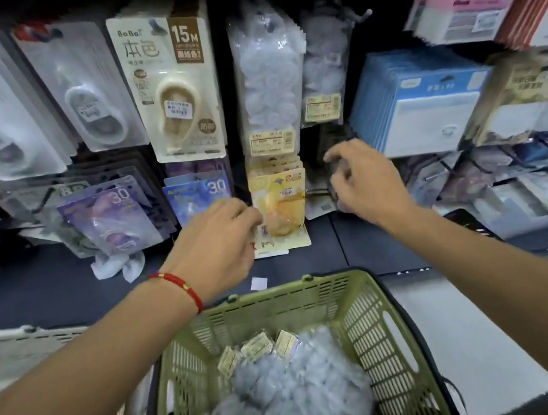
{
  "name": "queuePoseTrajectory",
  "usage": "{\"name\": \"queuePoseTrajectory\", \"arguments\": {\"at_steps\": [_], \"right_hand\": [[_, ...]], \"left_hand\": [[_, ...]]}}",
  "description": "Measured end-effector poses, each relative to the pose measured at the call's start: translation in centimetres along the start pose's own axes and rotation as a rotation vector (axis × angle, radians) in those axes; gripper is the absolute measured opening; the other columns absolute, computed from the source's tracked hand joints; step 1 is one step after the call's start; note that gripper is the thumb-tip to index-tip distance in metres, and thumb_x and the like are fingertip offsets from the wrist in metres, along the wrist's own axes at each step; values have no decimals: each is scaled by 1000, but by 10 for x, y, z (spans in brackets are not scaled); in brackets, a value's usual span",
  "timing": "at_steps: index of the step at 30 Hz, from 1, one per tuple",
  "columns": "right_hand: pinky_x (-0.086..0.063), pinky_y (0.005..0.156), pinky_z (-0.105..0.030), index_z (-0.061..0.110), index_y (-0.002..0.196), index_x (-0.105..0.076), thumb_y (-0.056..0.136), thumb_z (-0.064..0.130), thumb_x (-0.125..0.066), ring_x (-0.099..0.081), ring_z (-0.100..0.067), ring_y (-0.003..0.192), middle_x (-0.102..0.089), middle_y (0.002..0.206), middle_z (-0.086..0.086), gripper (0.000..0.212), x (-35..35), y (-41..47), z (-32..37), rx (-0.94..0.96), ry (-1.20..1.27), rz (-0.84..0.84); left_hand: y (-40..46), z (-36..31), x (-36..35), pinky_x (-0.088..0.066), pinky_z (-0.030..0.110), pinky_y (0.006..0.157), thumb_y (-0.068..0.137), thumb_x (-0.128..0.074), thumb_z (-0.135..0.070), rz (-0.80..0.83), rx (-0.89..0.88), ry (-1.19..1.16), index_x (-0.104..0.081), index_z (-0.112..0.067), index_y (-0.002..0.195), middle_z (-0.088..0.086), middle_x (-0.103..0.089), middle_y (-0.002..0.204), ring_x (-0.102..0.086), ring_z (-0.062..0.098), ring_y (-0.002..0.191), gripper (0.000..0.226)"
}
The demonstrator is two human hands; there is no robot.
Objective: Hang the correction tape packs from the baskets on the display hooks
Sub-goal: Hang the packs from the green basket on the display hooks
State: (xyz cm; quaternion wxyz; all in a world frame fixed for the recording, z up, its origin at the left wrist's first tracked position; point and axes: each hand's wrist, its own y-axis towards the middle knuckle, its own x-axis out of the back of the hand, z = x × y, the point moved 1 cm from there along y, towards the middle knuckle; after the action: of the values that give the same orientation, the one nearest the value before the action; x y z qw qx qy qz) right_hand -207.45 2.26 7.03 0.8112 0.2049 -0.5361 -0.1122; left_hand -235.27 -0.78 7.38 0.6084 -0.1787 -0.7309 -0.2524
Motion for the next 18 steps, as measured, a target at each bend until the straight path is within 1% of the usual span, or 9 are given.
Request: {"name": "queuePoseTrajectory", "arguments": {"at_steps": [1,3,5,7,9,11,14,16,18], "right_hand": [[-55,83,-44,18,117,-65,94,18,-54,-66,-31,99,-65,115,-4,25,-5,-27,-7,-23,-2,55],[-53,84,-46,17,122,-63,97,20,-59,-64,-35,106,-63,120,-6,25,-23,-84,-24,-120,-48,261],[-49,96,-46,12,144,-48,101,29,-58,-54,-36,125,-50,137,-10,47,-43,-143,-42,-255,-211,557],[-45,110,-48,5,162,-17,104,40,-56,-41,-37,141,-34,154,-15,79,-57,-194,-55,-400,-334,735],[-48,106,-51,6,165,4,105,39,-55,-44,-37,141,-29,160,-17,91,-63,-234,-66,-519,-271,753],[-53,90,-50,15,166,8,107,31,-52,-57,-39,128,-35,156,-15,86,-65,-257,-78,-535,-195,692],[-45,77,-43,21,166,1,108,33,-47,-62,-39,118,-44,151,-14,76,-59,-262,-99,-560,-216,629],[-45,77,-44,22,165,-2,108,37,-46,-62,-39,117,-47,148,-15,74,-52,-263,-117,-582,-263,627],[-48,84,-48,21,165,-6,108,39,-44,-61,-42,119,-47,148,-17,71,-44,-262,-134,-625,-263,618]], "left_hand": [[-11,4,-13,-50,50,94,93,-58,-16,78,25,23,-62,-18,133,6,-60,129,-56,33,120,41],[-35,13,-41,-49,46,98,95,-59,-23,253,101,91,-56,-24,140,2,-55,136,-51,29,128,46],[-63,20,-72,-46,46,104,95,-61,-26,384,224,146,-44,-28,150,3,-44,150,-42,29,138,57],[-93,23,-100,-40,53,110,94,-64,-22,420,377,167,-32,-29,157,9,-25,164,-27,34,149,71],[-123,20,-124,-37,61,113,90,-65,-13,422,513,156,-26,-32,161,13,-6,171,-14,40,154,83],[-146,14,-140,-44,63,109,85,-66,-6,384,686,82,-20,-39,162,13,-1,172,-17,44,153,95],[-163,-1,-152,-55,57,95,84,-67,-8,288,943,-172,-3,-47,162,21,-25,165,-49,47,133,109],[-164,-14,-159,-57,49,86,84,-70,-9,208,954,-329,1,-43,165,23,-42,153,-63,41,108,113],[-158,-28,-166,-55,49,91,84,-73,-9,158,901,-398,0,-37,167,23,-44,154,-64,43,112,114]]}}
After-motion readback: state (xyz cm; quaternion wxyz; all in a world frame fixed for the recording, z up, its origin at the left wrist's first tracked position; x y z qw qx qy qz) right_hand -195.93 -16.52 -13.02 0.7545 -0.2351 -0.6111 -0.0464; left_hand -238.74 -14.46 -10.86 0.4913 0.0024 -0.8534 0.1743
